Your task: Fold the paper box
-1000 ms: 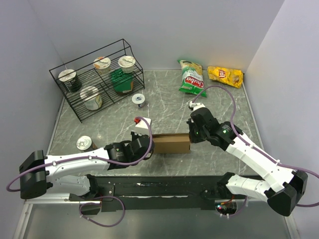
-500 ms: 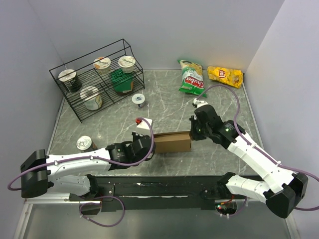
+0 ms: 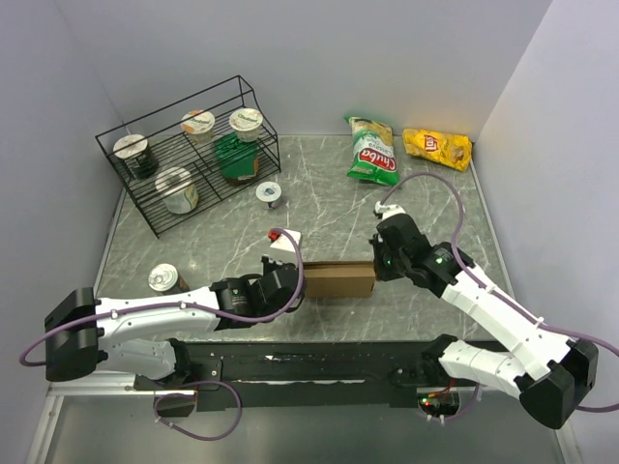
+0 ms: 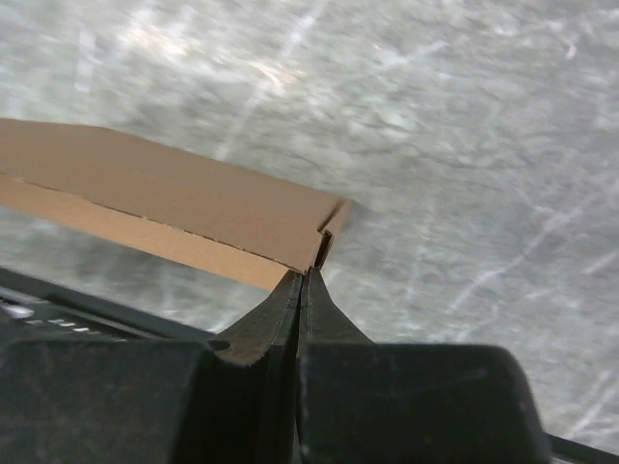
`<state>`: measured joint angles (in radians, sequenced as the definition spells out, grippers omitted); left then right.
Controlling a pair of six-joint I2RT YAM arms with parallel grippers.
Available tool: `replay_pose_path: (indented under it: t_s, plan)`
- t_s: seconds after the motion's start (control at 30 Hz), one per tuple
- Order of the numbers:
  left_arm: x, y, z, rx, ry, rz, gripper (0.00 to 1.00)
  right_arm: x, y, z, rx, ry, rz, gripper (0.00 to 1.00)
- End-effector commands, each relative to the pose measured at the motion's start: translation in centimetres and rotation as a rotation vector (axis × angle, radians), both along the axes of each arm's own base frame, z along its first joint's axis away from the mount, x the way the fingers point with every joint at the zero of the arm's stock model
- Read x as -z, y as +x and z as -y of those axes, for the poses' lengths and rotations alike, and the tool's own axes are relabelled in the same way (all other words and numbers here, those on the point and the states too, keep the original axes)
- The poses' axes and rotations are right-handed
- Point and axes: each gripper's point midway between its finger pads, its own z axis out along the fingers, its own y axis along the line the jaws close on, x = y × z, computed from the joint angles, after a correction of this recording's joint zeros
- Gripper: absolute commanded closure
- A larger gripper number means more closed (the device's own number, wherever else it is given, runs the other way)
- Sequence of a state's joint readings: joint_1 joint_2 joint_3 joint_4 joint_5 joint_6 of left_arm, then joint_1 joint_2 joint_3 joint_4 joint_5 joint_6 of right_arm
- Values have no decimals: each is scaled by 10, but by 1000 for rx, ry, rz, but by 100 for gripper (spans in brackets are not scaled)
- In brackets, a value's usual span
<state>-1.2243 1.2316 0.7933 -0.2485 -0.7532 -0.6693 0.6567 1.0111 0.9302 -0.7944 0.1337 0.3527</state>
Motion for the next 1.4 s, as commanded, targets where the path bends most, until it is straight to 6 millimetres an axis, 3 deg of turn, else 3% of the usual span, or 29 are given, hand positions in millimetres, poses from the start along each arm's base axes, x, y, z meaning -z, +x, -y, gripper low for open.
replay_pose_path:
  t_s: [0.0,0.23,0.4,0.43,0.47,0.57,0.77,0.87,1.03,1.13,1.17,1.37]
  plan:
    - [50,-34,-2,134,131,-166,99,15,-5,-10,-55,-39,13,100]
    - [50,-35,1,140,103,-165,99,44,-14,-15,-75,-151,-5,100]
    - [54,-37,-3,149,106,-168,99,40,-18,-10,-45,-177,0,97]
    - [55,-38,-4,152,108,-168,99,36,-20,-7,-43,-184,-1,89]
    - [55,-38,-4,155,111,-168,99,32,-22,-5,-38,-174,4,71]
    - [57,-38,-7,161,132,-162,99,15,-28,-2,-33,-130,26,42]
    - [60,-37,-9,169,166,-159,99,-26,-40,-8,-86,18,87,24]
    - [59,-37,-8,172,170,-159,99,-46,-37,-11,-85,71,137,22]
    - [60,-38,-7,177,170,-165,99,-87,-12,-29,-120,144,299,25]
    - [61,-38,-8,174,174,-168,99,-95,8,-35,-107,155,337,34]
    - [61,-38,-8,173,174,-169,99,-93,15,-36,-88,143,340,40]
    - [61,-39,-9,169,168,-171,99,-72,36,-44,-27,170,423,44]
